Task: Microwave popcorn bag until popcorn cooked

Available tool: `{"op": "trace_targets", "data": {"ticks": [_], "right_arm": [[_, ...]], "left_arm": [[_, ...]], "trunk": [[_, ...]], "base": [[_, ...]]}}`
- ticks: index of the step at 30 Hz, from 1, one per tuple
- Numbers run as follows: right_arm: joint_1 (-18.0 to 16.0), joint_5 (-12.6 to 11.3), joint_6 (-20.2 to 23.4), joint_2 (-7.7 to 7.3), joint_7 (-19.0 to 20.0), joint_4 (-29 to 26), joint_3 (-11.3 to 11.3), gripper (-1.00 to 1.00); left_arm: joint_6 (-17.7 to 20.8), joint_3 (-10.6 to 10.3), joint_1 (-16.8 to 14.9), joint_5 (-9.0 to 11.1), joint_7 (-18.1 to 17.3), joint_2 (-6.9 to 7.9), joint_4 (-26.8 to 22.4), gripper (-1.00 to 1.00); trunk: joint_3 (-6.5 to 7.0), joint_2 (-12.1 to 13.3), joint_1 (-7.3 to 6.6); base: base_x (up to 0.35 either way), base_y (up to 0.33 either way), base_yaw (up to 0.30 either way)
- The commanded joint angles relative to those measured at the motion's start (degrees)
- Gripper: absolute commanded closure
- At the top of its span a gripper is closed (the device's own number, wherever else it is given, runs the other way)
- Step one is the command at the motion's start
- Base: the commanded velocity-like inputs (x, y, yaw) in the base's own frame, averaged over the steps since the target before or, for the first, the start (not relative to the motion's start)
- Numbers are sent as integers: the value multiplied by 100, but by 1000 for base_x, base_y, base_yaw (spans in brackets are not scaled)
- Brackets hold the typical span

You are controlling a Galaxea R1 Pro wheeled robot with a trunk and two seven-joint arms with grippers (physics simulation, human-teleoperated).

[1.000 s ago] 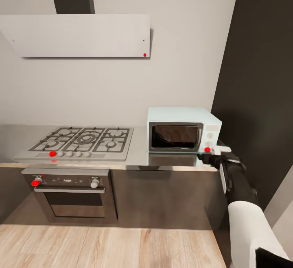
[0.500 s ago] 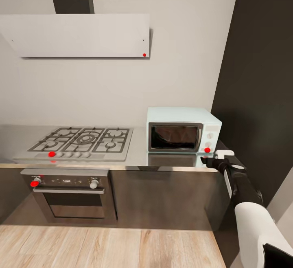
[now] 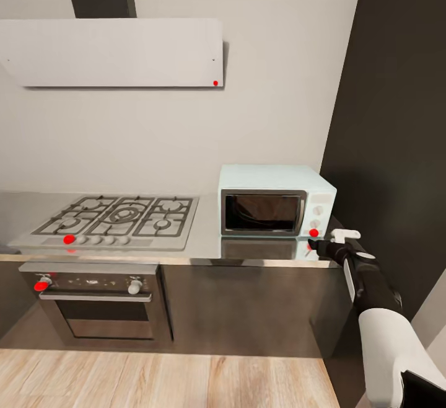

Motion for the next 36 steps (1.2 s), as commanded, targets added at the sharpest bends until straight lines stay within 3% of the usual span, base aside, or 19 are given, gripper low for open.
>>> {"op": "trace_targets", "data": {"ticks": [1,19,36], "right_arm": [[-6,60,14,4,53,-9,-23,-100],[-6,61,11,5,120,0,-24,-100],[-6,60,11,-66,148,9,-24,-100]], "left_arm": [[-13,-48,-3,40,23,-3,-1,-100],[-12,-40,-3,39,23,5,-1,-100],[-13,-48,-3,38,23,4,-1,-100]], "trunk": [[-8,-5,1],[-8,-5,1],[-8,-5,1]], "base": [[0,0,0],[154,0,0],[8,-52,0]]}}
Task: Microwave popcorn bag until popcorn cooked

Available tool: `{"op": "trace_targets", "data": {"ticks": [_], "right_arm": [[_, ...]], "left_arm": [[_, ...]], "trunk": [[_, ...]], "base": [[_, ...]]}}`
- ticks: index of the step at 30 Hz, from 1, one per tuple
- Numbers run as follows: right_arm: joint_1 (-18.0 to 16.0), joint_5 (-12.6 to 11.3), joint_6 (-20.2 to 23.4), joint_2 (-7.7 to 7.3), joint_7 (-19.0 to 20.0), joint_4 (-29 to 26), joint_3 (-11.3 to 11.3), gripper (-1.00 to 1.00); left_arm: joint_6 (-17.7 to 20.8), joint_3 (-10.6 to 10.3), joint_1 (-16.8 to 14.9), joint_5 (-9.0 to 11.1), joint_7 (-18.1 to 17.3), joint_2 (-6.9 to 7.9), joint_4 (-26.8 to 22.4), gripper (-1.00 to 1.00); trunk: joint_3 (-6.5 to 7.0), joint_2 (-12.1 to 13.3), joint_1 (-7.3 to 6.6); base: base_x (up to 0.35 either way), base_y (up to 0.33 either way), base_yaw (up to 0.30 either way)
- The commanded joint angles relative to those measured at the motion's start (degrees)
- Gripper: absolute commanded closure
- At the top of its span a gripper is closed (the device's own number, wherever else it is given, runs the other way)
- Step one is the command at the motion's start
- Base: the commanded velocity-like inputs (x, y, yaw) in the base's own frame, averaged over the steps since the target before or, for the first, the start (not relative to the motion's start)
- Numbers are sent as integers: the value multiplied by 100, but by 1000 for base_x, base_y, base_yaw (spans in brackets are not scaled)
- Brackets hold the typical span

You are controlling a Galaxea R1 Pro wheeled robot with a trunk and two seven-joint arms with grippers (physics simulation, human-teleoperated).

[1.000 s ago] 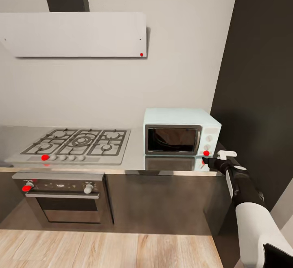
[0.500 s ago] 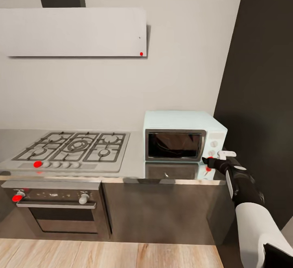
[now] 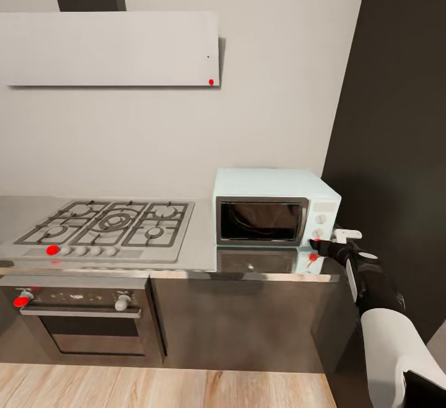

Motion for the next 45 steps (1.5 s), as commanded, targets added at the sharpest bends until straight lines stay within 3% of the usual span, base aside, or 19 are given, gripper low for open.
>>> {"op": "trace_targets", "data": {"ticks": [1,18,19,45], "right_arm": [[-5,60,15,2,53,-8,-20,-100],[-5,78,6,69,-3,96,-11,-100],[-5,103,-8,64,-12,188,-11,100],[-5,72,-195,20,-50,370,-18,100]], "left_arm": [[-15,-48,-3,38,24,-2,1,-100],[-16,-40,-3,90,24,-1,1,-100],[-16,-40,-3,90,24,-2,1,-100],[-16,-40,-3,116,24,7,1,-100]], "trunk": [[-7,-5,0],[-7,-5,0],[-7,-5,0],[-7,-5,0]], "base": [[0,-251,0],[0,-25,0],[0,0,0],[19,0,0]]}}
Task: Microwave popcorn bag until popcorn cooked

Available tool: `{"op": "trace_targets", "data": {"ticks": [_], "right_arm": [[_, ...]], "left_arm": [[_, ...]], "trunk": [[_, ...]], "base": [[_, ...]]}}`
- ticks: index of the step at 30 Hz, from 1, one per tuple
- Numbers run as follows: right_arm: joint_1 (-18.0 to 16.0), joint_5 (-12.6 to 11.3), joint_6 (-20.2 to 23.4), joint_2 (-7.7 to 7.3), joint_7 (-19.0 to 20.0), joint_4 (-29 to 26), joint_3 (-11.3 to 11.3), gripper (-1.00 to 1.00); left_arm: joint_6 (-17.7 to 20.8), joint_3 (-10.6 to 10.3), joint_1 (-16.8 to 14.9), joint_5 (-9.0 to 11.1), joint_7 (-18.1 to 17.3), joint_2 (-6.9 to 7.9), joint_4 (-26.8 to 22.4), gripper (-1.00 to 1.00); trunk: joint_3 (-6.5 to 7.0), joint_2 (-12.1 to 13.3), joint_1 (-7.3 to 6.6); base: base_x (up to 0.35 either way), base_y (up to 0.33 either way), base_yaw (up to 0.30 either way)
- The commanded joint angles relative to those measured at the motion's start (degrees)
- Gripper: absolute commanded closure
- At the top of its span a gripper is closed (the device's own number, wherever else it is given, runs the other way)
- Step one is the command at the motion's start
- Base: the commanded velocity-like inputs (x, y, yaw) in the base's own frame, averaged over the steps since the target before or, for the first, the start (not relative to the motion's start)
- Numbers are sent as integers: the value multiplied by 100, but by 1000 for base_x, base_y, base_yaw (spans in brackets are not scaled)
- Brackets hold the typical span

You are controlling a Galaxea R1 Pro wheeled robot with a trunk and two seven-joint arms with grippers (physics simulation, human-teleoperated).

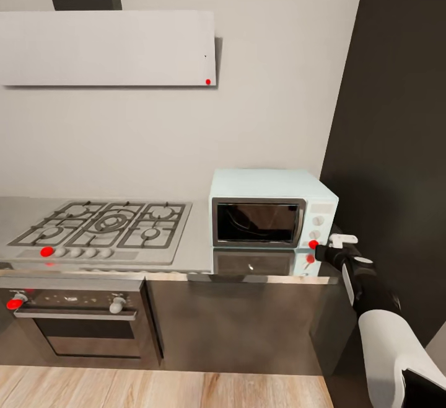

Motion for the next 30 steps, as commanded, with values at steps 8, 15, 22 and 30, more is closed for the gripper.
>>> {"op": "trace_targets", "data": {"ticks": [8,15,22,30], "right_arm": [[-6,66,-158,-5,-36,260,-25,100],[-6,75,-220,-15,-91,324,-25,100],[-6,75,-221,-70,-99,325,-25,100],[-6,75,-229,-68,-100,338,-25,100]], "left_arm": [[-13,-48,-3,39,23,-8,0,-100],[-13,-48,-3,36,23,-3,0,-100],[-13,-48,-3,43,23,-2,0,-100],[-11,-41,-3,48,23,3,5,-100]], "trunk": [[-7,-5,0],[-7,-5,0],[-7,-5,0],[-7,-5,0]], "base": [[0,0,0],[0,0,0],[1,0,0],[76,0,0]]}}
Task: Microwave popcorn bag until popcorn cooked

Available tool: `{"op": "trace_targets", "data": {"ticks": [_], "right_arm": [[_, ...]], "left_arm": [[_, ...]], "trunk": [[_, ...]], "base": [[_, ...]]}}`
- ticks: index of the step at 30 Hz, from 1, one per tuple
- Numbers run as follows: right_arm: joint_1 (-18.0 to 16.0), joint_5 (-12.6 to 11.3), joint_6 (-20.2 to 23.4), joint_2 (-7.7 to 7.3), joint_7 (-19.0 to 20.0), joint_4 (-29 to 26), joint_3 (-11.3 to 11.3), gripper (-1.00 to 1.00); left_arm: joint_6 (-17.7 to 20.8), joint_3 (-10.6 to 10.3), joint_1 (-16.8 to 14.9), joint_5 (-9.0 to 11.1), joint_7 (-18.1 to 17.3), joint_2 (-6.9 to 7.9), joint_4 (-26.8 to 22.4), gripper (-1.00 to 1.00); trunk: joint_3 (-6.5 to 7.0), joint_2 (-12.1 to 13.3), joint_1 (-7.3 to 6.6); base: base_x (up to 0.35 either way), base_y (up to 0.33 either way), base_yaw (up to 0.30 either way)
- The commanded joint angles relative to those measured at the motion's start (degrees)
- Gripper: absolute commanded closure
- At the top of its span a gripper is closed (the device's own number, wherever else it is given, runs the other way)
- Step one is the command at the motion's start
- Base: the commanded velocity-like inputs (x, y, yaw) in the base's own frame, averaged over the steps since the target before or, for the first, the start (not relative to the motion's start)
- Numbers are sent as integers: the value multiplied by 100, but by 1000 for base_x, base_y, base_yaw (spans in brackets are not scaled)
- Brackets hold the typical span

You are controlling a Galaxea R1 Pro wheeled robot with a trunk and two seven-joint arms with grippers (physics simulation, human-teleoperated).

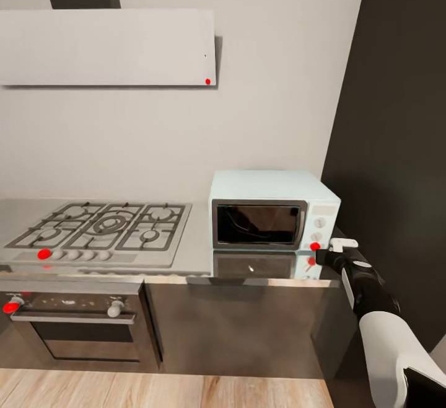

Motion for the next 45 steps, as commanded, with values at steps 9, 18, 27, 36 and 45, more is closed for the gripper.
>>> {"op": "trace_targets", "data": {"ticks": [9,18,27,36,45], "right_arm": [[-6,56,-33,-23,54,11,-27,100],[-6,52,-226,-240,48,403,-27,100],[-6,51,-360,-232,62,547,-19,100],[-6,115,-292,-240,132,473,-1,100],[-6,121,289,-234,132,48,53,100]], "left_arm": [[-14,-50,-3,38,23,2,-2,-100],[-14,-47,-3,38,23,2,-2,-100],[-14,-56,-3,29,23,2,-3,-100],[-14,-54,-3,24,31,-19,-6,-100],[-14,-54,-3,14,31,-24,-6,-100]], "trunk": [[-7,-4,2],[-7,-4,2],[-7,-4,2],[-7,-4,2],[-7,-4,2]], "base": [[155,0,0],[151,0,0],[54,0,0],[-242,0,0],[-338,0,0]]}}
